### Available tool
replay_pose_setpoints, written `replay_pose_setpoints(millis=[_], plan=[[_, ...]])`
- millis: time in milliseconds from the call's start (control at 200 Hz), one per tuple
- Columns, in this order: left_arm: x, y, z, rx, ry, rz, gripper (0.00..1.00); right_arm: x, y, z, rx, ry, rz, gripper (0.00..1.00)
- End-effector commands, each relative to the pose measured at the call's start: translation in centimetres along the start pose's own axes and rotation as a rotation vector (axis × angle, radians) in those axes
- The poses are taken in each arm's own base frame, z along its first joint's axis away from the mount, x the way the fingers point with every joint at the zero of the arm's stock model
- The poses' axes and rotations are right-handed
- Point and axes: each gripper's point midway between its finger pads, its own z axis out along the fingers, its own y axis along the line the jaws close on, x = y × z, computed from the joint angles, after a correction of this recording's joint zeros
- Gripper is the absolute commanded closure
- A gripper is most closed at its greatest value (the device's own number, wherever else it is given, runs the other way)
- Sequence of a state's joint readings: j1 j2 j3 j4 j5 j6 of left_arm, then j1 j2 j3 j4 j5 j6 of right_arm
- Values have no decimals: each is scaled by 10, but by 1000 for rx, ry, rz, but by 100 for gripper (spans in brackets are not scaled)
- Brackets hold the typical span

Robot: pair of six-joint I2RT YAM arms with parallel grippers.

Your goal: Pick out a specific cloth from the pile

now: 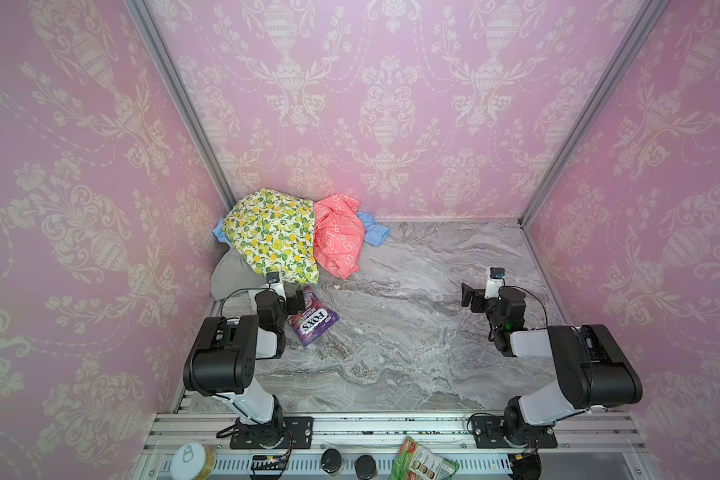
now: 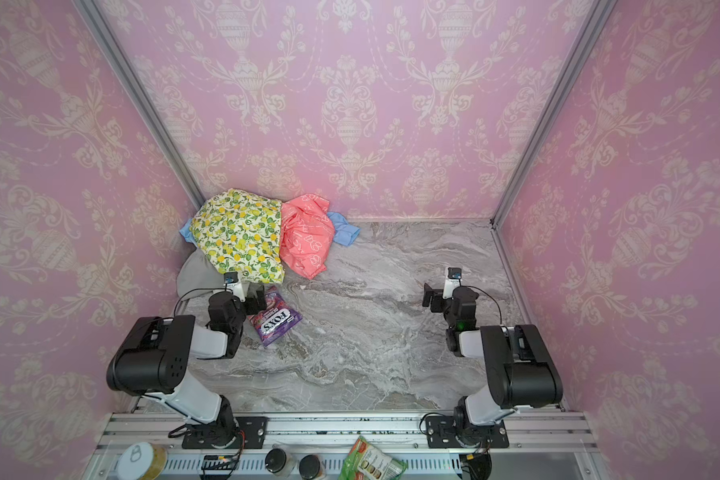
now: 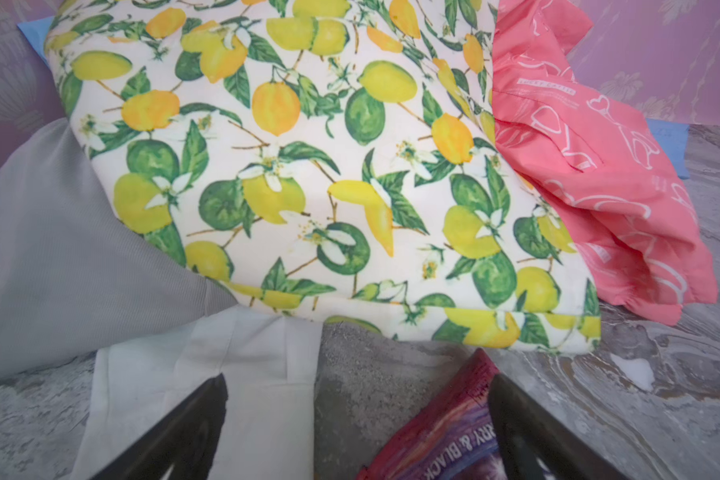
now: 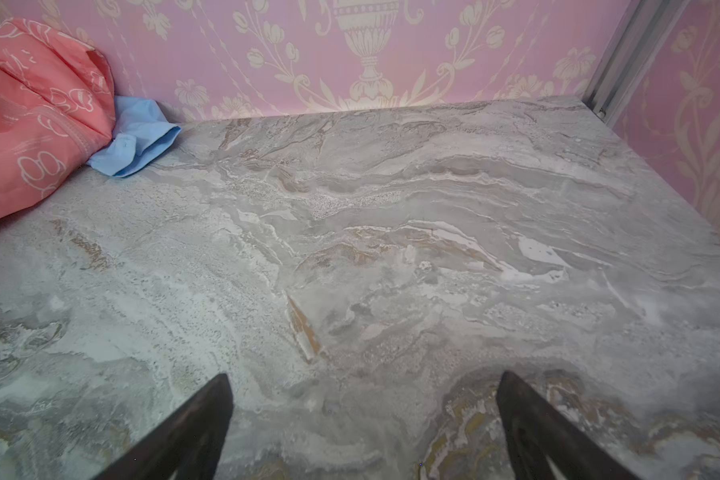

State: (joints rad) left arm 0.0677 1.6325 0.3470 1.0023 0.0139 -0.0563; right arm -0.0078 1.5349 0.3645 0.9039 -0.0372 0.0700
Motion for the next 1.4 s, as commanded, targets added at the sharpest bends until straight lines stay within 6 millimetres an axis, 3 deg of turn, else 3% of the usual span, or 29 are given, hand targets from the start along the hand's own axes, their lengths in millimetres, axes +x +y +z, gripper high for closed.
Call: replay_pose_setpoints(millis=[0, 1021, 1241, 1391], plan=[[-4, -6, 2, 28, -9, 30, 1, -6, 2, 1, -10, -18, -22, 0], [-7, 7, -5, -45, -40, 3, 1, -7, 4, -2, 21, -30, -49, 0], [-32, 8, -18, -66, 9, -17, 1, -19, 7, -16, 47, -66, -82, 0], [-69, 9, -37, -94, 9, -46, 1, -29, 17, -24, 50, -53, -125, 0]])
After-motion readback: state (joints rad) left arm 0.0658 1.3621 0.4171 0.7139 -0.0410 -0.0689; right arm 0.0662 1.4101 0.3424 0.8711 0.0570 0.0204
